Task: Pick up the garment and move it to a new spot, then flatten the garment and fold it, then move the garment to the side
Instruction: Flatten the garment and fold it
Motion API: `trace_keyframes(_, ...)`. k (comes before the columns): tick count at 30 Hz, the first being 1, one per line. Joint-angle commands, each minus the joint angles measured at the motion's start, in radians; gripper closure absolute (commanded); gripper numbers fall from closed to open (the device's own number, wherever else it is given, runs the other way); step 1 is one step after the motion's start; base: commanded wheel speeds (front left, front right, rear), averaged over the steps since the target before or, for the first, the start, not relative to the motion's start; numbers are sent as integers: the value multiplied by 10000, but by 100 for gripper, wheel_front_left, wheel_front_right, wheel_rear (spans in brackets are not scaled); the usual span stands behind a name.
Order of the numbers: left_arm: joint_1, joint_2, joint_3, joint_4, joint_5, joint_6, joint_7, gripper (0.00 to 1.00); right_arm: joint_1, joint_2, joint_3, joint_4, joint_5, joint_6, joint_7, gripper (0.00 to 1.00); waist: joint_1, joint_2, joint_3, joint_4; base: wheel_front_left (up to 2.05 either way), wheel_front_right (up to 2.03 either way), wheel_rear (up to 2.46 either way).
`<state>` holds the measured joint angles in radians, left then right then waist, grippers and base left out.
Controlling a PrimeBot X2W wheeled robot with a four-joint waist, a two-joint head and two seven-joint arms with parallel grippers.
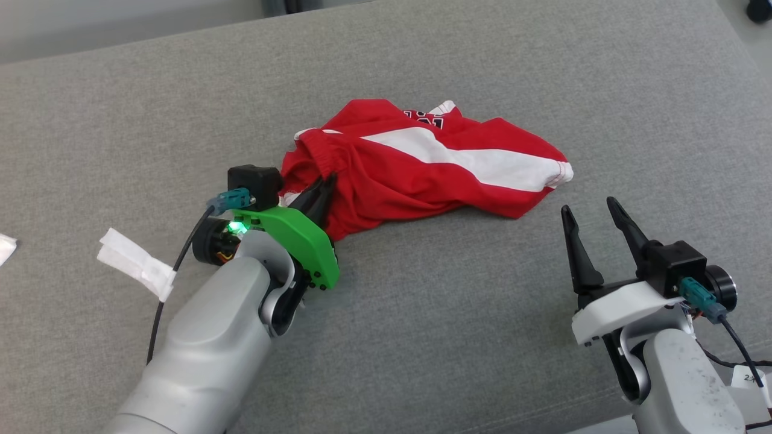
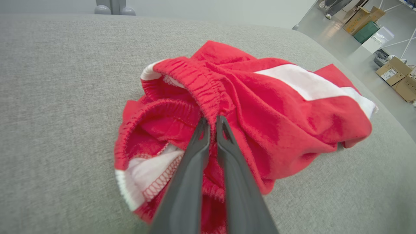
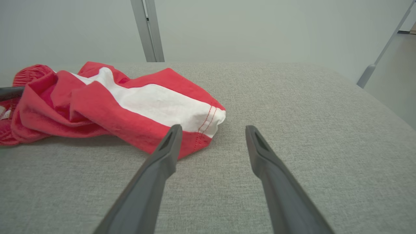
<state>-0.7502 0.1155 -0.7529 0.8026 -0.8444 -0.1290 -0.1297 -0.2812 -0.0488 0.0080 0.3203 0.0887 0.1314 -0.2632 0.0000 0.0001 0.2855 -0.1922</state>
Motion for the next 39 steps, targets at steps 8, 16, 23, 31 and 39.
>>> trace_keyframes(8,-334,71,-642,113,-134,-33,-830,100,111,-30,-285,5,-80,-14,-21,0,0,-1,-41,62,0,0,0)
trace_keyframes(16,865,989,-1273,-1610,-129,-33,-1297,100,457,-32,-702,139,-234,-14,-21,0,0,-1,-565,639,0,0,0)
trace_keyframes(23,2752,2033,-1271,-3097,-325,86,-1347,100,817,-32,-945,263,-444,-14,-22,0,0,-1,-1086,1114,0,0,0)
trace_keyframes(31,3901,2594,-1386,-3097,-495,455,-1223,100,1008,-32,-1017,390,-528,-14,-21,0,0,-1,-1346,1317,0,0,0)
trace_keyframes(39,4208,2476,-819,-2817,-359,765,-1357,52,993,-32,-1042,366,-532,-14,-21,0,0,-1,-1443,1334,0,0,0)
